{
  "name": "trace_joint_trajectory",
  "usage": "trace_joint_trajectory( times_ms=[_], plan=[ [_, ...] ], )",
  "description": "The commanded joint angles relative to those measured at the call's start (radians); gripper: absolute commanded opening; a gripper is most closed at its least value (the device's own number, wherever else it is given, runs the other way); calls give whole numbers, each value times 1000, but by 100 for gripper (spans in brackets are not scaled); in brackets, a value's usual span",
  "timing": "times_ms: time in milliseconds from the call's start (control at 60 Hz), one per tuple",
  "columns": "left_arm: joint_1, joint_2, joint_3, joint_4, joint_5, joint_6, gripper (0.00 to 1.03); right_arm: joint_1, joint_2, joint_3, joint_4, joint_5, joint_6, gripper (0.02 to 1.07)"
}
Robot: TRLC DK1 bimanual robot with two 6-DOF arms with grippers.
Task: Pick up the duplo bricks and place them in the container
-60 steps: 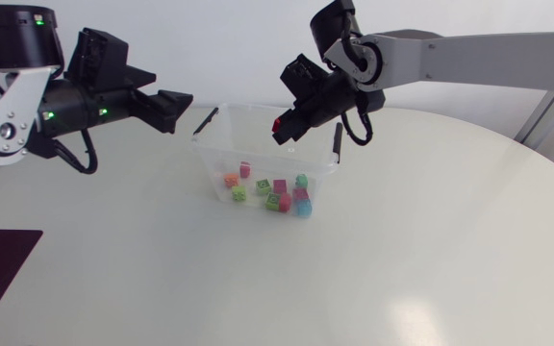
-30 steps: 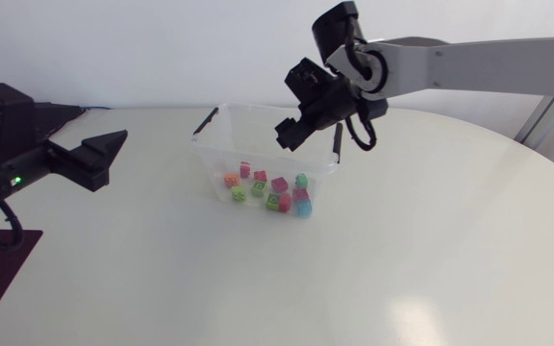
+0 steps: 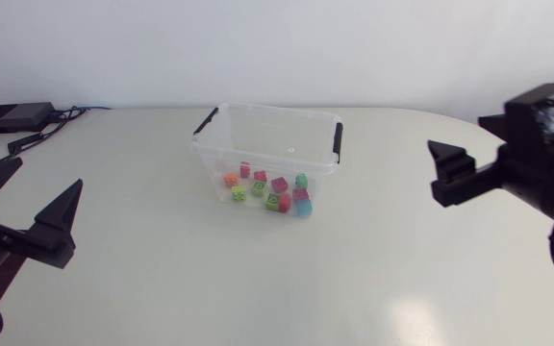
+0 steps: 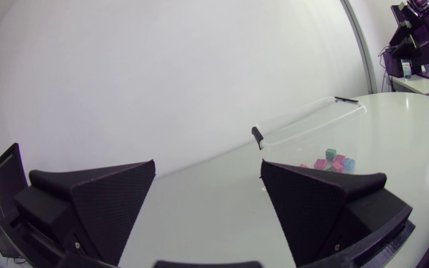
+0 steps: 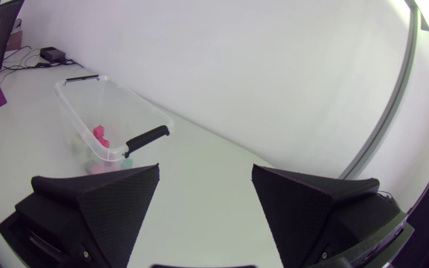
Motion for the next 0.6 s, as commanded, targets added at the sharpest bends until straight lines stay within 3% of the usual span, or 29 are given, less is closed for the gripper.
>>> trace_joint_trajectory(
  times_ms=[0, 150, 583],
  plan=[
    [10, -56, -42, -12, -2, -9, 99, -40, -143, -79, -35, 20, 10, 92],
    [28, -131, -105, 0, -6, -22, 99, -137, -352, -163, -124, 19, 5, 92],
    [-48, -197, -196, -3, -128, -216, 99, -275, -544, -438, 56, -153, 178, 97]
  ],
)
